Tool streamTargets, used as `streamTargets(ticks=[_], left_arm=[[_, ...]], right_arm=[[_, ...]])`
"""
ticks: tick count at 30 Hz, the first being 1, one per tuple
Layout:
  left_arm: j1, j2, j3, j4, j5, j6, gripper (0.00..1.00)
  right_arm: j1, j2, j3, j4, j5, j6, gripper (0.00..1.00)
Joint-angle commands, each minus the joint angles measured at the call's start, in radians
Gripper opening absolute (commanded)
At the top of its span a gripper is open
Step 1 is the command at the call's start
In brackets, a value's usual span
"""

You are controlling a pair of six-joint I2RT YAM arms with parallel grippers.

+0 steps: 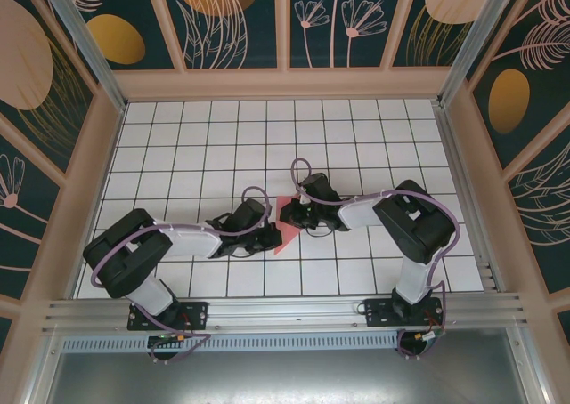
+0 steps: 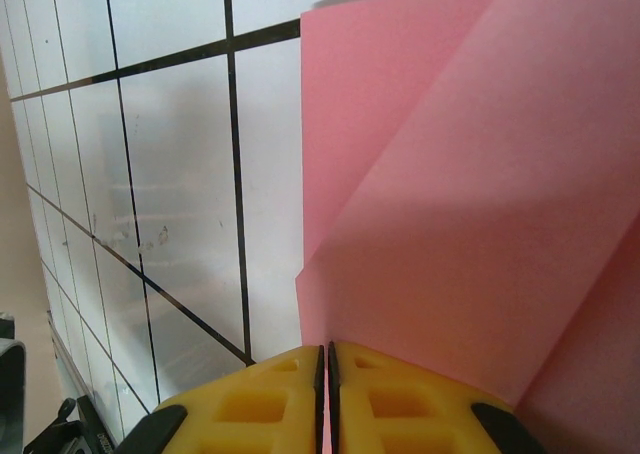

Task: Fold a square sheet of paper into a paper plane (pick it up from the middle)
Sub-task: Fourth fold the wing at the center of the table.

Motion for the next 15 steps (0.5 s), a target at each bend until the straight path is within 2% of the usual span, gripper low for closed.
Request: streamTargets(ticks=[1, 8, 12, 15], left_arm=[[0.002, 0.022, -0.077, -0.093, -0.013, -0.001, 0.06], [0.002, 0.036, -0.142, -0.053, -0.006, -0.006, 0.03], [0.002, 0.052, -0.116, -0.066, -0.011, 0.006, 0.01], [0.002, 0.069, -0.108, -0.066, -0.008, 0.011, 0.01]], right_arm=[[0.003, 0.028, -0.021, -0.138, 0.09, -0.042, 0.14], [-0.038, -0.125, -0.011, -0.096, 0.041, -0.082, 0.15], [-0.034, -0.177, -0.037, -0.027, -0.066, -0.112, 0.08], [-0.01, -0.171, -0.048, -0.037, -0.046, -0.098, 0.04]])
